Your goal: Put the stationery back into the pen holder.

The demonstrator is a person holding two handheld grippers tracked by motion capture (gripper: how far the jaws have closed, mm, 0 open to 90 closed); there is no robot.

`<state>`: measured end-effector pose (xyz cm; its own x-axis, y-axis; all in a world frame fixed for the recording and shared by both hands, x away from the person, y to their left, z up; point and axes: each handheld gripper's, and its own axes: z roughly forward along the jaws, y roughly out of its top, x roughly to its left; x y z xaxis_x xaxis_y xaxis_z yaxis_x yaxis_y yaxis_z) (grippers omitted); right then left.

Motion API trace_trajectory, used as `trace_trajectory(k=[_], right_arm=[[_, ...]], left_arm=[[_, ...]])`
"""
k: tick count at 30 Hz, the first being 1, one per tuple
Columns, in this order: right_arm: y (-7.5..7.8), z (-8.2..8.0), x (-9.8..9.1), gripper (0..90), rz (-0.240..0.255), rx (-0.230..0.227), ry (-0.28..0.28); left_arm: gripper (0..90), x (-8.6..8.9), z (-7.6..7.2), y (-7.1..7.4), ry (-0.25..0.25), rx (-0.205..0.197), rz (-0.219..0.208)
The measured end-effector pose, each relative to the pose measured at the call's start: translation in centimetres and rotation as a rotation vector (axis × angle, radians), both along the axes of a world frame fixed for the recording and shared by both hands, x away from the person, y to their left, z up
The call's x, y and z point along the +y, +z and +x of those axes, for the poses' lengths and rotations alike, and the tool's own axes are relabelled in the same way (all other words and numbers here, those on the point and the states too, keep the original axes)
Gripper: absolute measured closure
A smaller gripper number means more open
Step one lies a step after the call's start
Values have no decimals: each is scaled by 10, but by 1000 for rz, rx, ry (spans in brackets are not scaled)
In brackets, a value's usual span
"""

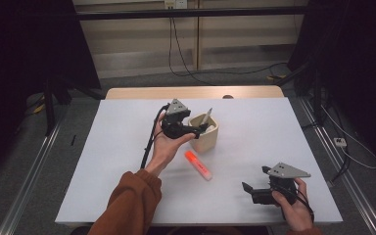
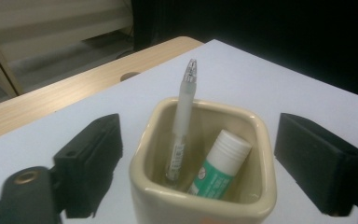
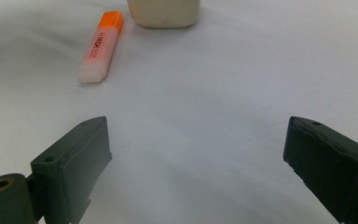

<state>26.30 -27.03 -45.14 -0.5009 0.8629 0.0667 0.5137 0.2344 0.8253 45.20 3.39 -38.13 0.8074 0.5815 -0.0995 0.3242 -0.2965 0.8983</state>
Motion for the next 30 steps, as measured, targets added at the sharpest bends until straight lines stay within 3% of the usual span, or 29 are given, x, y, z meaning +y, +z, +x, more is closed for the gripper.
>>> trace_trajectory(k=[12, 17, 30], right_arm=[[0, 0, 0, 67, -3, 2, -4], [0, 0, 0, 65, -7, 6, 0], [0, 0, 0, 63, -10, 11, -5]], left_arm=[[74, 15, -7, 10, 10, -24, 22], [66, 21, -15, 10, 15, -21, 37], [57, 47, -30, 6, 34, 8, 15]])
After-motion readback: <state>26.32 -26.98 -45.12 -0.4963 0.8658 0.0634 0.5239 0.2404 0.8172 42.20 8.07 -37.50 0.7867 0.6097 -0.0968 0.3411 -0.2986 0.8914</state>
